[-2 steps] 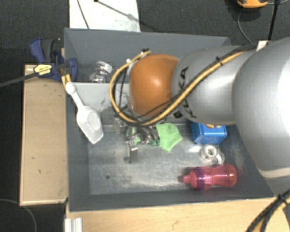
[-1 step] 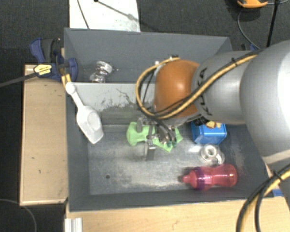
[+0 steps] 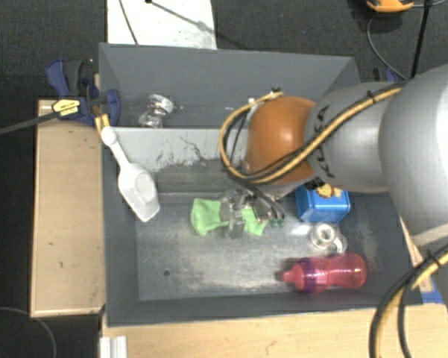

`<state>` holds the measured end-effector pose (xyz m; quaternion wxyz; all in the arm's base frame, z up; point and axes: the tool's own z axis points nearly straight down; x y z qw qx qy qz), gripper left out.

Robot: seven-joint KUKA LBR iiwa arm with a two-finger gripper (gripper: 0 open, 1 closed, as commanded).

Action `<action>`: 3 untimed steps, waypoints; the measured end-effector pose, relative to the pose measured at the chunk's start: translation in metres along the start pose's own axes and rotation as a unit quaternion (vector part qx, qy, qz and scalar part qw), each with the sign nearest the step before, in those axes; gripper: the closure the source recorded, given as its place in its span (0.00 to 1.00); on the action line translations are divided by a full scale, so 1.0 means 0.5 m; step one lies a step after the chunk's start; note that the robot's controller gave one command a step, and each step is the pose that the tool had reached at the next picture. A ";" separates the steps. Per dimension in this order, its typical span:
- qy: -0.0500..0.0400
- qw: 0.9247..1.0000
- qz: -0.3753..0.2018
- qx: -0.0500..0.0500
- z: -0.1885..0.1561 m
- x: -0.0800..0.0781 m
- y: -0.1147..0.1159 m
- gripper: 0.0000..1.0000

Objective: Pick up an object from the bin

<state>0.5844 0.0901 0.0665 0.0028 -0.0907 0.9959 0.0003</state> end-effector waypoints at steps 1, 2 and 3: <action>0.000 1.000 -0.008 0.000 -0.001 -0.002 0.009 1.00; 0.001 1.000 -0.012 -0.001 -0.008 -0.001 0.012 1.00; 0.001 1.000 -0.009 -0.001 -0.025 -0.001 0.010 1.00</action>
Offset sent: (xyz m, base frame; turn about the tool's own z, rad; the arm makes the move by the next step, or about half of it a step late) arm 0.0000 0.0001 0.0308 0.0000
